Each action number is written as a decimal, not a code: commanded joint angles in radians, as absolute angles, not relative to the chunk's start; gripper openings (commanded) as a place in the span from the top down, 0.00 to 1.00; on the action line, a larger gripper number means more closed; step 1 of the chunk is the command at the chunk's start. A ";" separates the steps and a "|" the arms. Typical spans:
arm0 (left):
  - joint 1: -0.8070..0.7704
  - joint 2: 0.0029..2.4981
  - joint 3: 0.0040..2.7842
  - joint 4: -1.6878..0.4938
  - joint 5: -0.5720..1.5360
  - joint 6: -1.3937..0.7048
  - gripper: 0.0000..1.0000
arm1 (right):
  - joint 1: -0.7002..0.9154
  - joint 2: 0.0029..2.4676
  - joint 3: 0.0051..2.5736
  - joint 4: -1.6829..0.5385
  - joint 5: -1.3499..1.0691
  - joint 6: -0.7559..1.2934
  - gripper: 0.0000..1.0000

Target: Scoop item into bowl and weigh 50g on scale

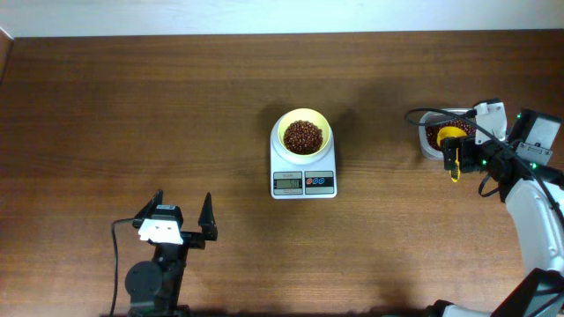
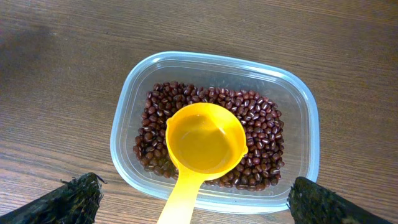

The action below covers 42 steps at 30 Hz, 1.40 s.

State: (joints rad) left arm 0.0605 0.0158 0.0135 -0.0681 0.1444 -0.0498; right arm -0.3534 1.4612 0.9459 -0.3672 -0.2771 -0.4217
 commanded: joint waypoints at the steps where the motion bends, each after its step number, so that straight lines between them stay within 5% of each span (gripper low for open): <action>1: 0.067 0.012 0.010 -0.072 0.133 -0.052 0.01 | -0.354 1.448 0.941 -0.367 -0.276 -0.422 0.01; 12: 0.067 0.012 0.010 -0.072 0.133 -0.052 0.01 | -0.354 1.440 0.941 -0.367 -0.276 -0.422 0.01; 24: 0.067 0.012 0.010 -0.072 0.133 -0.052 0.01 | -0.353 1.141 0.937 -0.397 -0.441 -0.422 0.01; 36: 0.067 0.012 0.010 -0.072 0.133 -0.052 0.01 | -0.280 0.703 0.435 0.253 -0.516 -0.334 0.01; 42: 0.067 0.012 0.010 -0.072 0.133 -0.052 0.01 | -0.273 0.531 0.295 0.293 -0.463 -0.249 0.01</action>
